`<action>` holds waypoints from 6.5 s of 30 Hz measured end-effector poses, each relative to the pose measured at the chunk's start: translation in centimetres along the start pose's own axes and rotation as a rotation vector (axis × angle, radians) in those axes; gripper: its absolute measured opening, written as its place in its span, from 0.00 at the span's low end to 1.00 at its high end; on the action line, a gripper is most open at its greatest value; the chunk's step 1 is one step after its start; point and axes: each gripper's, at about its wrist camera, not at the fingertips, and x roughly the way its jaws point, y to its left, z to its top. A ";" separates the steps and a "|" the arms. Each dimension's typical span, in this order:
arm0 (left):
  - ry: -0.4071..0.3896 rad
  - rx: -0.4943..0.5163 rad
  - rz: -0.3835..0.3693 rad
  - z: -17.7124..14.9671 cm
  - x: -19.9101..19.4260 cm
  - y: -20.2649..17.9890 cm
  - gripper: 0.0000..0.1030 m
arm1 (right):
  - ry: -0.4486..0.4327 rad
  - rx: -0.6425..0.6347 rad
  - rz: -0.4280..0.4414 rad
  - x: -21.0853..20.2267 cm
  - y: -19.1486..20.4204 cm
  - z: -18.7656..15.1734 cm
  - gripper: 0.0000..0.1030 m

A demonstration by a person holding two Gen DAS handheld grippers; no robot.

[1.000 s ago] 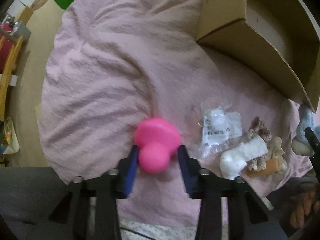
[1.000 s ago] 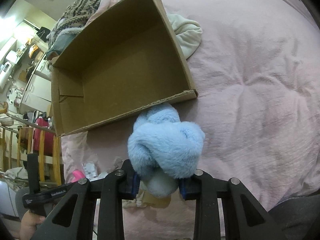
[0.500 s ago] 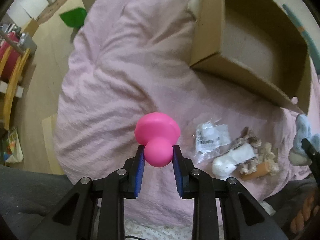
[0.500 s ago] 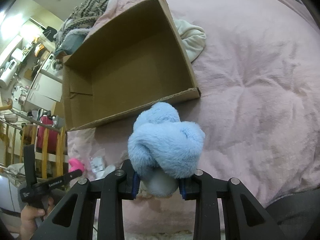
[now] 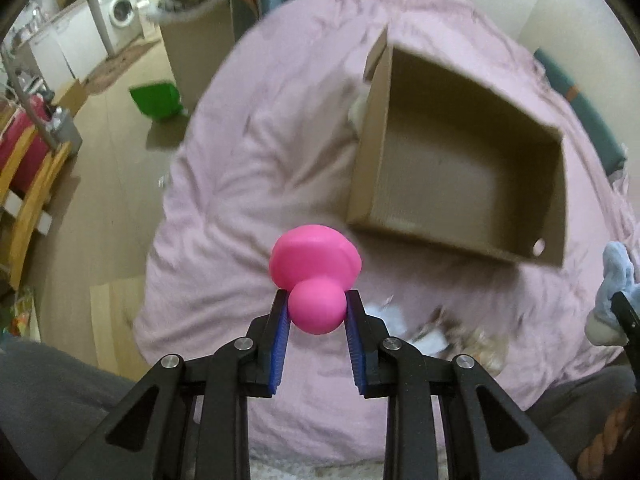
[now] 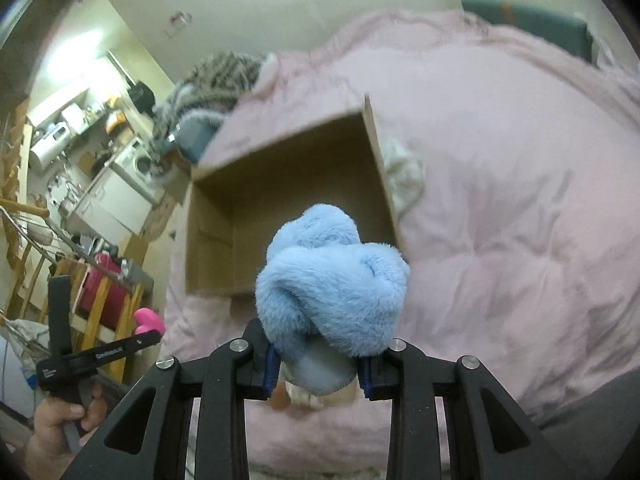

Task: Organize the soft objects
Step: 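Carry the blue plush into the box and open the right tool, then lower the pink duck into the box and open the left tool, then grasp the beige silicone cup with the right tool while the left tool grasps the labeled plastic bag, then carry the plastic bag into the box with the left tool while the right tool carries the beige cup in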

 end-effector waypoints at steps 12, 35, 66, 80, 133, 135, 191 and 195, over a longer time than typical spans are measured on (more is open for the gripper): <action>-0.195 0.135 -0.001 5.6 -1.6 -4.4 0.23 | -0.106 -0.046 -0.022 2.1 0.9 5.3 0.31; -0.197 0.226 -0.036 6.6 8.5 -8.1 0.24 | 0.104 -0.101 -0.097 11.1 1.2 3.3 0.33; -0.175 0.216 -0.071 6.2 8.9 -8.0 0.67 | 0.032 -0.044 -0.077 10.0 0.6 3.9 0.94; -0.199 0.193 -0.085 6.2 8.1 -7.7 0.67 | 0.047 0.011 -0.070 9.9 -0.2 4.2 1.00; -0.103 0.089 -0.033 -0.9 3.4 -1.7 0.67 | 0.162 0.034 -0.077 5.6 -1.1 -1.7 1.00; -0.092 0.088 -0.026 -1.2 3.6 -1.7 0.67 | 0.169 0.038 -0.078 5.8 -1.2 -1.7 1.00; 0.261 -0.012 -0.065 -2.0 14.9 -3.3 0.40 | 0.306 0.202 0.119 9.7 -2.1 -2.5 0.11; 0.254 0.002 -0.064 -2.1 14.9 -3.5 0.21 | 0.315 0.222 0.116 9.8 -2.7 -2.6 0.11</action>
